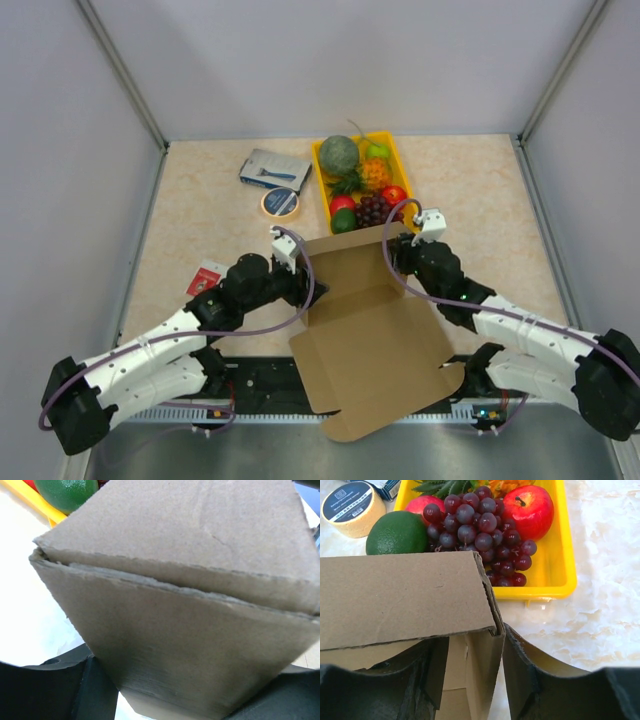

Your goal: Fold the paper box

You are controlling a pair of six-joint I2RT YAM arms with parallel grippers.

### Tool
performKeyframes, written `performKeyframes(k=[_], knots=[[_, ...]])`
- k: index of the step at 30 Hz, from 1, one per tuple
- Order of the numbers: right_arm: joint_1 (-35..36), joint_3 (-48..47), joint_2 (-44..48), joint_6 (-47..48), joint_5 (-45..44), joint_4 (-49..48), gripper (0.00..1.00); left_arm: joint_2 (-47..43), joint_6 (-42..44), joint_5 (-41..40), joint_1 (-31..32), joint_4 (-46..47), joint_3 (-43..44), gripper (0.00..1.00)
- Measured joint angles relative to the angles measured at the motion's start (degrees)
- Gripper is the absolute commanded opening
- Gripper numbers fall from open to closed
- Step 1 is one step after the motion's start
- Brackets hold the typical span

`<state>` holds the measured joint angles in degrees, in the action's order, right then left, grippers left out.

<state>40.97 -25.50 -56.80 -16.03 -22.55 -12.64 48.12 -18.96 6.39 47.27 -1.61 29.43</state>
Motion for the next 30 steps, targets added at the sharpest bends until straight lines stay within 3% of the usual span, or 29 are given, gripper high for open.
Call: performKeyframes(k=[10,24,30], knots=[[-0.02,0.11,-4.90,1.40,-0.46,-3.89,0.24,0.00,0.02,-0.02,0.00,-0.11,0.00,0.20],[0.00,1.75,-4.57,2.36,-0.15,-5.42,0.27,0.00,0.28,-0.02,0.00,-0.28,0.00,0.19],[0.00,1.75,-6.10,2.40,0.02,-6.95,0.15,0.00,0.24,-0.09,-0.02,-0.63,0.00,0.19]])
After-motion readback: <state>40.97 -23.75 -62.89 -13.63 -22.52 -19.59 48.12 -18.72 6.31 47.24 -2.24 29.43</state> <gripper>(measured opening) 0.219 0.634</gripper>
